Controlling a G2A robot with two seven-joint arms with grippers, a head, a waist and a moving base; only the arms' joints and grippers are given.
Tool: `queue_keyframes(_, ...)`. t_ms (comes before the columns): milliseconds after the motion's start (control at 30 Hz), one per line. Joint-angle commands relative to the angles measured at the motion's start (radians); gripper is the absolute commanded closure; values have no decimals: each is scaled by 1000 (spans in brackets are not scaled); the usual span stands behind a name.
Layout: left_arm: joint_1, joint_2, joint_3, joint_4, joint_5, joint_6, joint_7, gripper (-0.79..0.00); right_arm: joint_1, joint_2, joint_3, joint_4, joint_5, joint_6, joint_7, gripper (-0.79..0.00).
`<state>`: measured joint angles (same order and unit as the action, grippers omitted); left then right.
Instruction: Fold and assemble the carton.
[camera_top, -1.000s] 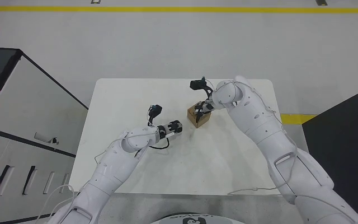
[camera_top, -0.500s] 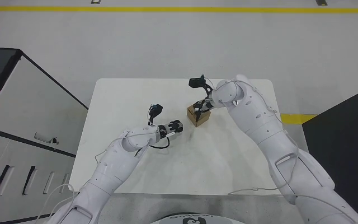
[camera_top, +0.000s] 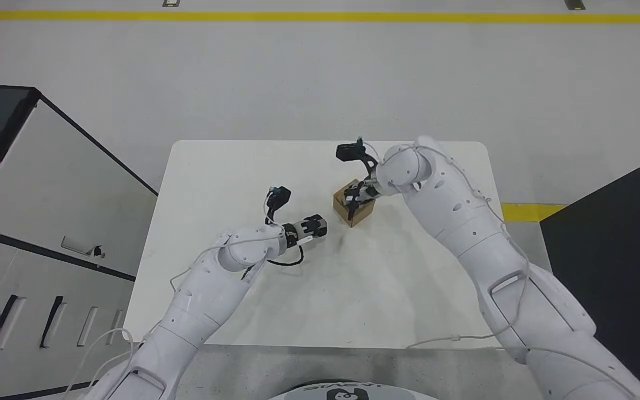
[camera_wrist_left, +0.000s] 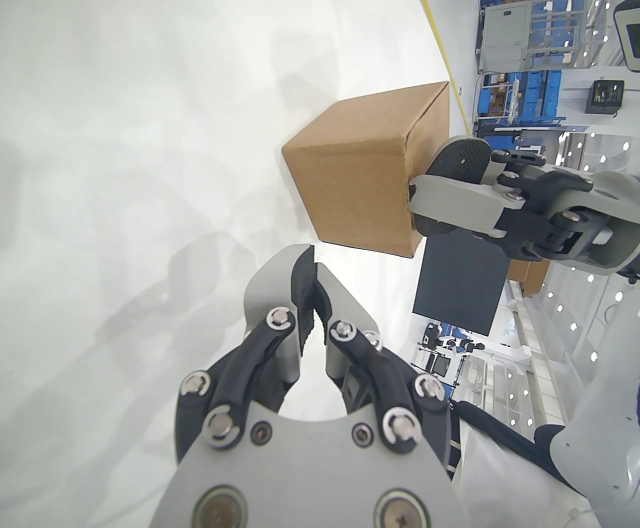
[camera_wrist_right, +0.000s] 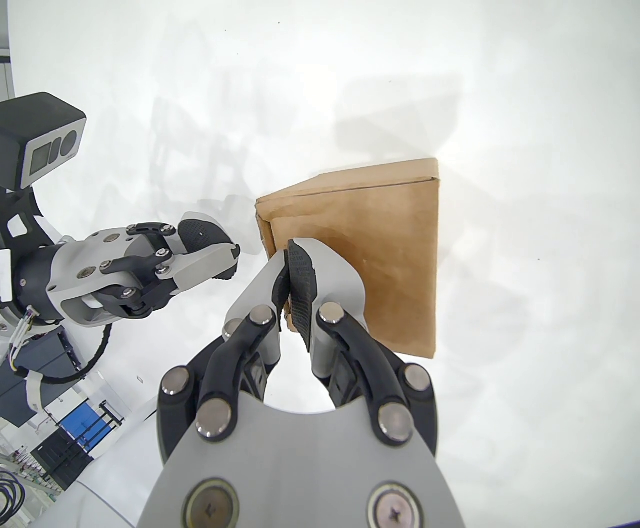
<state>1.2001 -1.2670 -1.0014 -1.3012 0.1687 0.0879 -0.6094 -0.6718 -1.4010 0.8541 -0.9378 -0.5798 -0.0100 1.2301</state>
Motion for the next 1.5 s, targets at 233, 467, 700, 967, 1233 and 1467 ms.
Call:
queue_keyframes(233, 2, 0, -3, 2, -3, -2, 3, 0, -2, 1, -3, -3, 6, 0, 2, 0)
queue_keyframes(467, 5, 0, -6, -3, -4, -3, 4, -135, -5, 2, -5, -12, 2, 5, -1, 0)
queue_keyframes(700, 11, 1, -14, -13, -17, -29, 15, -754, -5, 4, 2, -7, 19, 1, -2, 0)
queue_keyframes(967, 28, 4, -34, -34, -35, -98, 33, -785, -5, 7, 15, -3, 49, 3, 7, 0)
queue_keyframes(1233, 45, 9, -48, -53, -34, -117, 38, -785, -2, 7, 11, 2, 62, 9, 13, 0)
queue_keyframes(1467, 49, 10, -51, -60, -32, -116, 44, -785, 12, 21, 63, -7, 112, -11, 31, -717)
